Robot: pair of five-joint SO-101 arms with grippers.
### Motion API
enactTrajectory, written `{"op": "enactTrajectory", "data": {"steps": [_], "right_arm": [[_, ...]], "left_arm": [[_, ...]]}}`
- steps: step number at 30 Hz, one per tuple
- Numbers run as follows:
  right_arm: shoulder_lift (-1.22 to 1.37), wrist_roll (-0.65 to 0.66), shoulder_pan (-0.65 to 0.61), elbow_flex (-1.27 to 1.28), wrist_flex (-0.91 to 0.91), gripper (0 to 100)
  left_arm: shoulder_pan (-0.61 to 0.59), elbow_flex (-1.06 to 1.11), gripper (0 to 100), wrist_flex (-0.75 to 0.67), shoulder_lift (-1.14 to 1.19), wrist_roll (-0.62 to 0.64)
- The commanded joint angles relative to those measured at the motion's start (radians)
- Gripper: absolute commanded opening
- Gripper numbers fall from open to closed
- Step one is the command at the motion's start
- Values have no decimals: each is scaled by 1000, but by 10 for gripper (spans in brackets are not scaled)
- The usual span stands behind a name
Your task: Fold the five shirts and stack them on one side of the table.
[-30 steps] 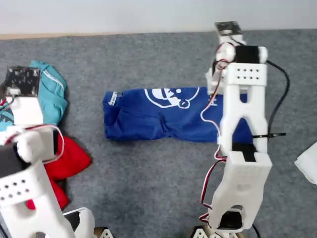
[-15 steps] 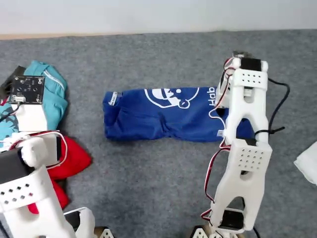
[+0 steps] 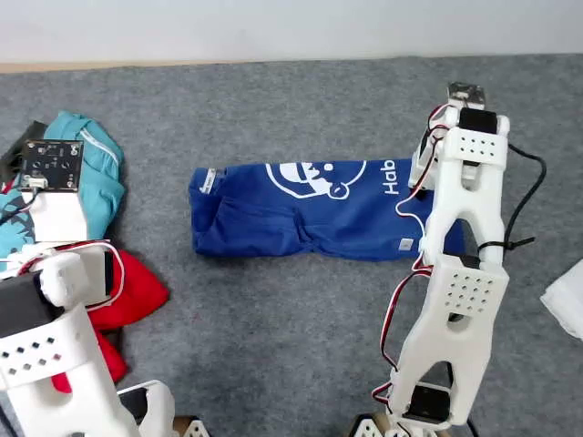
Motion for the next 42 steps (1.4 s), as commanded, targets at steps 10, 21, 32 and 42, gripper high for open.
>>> {"op": "enactTrajectory", "data": {"steps": [10, 21, 32, 42], "right_arm": [[1, 14, -41, -55, -13, 330], [159, 11, -38, -58, -107, 329], [159, 18, -41, -74, -24, 74], [160, 92, -4, -336, 197, 9]], "left_arm": [[6, -4, 3, 21, -15, -11], [6, -4, 3, 23, -15, -11], [6, -2, 3, 23, -15, -11], [6, -2, 3, 23, -15, -11]]}}
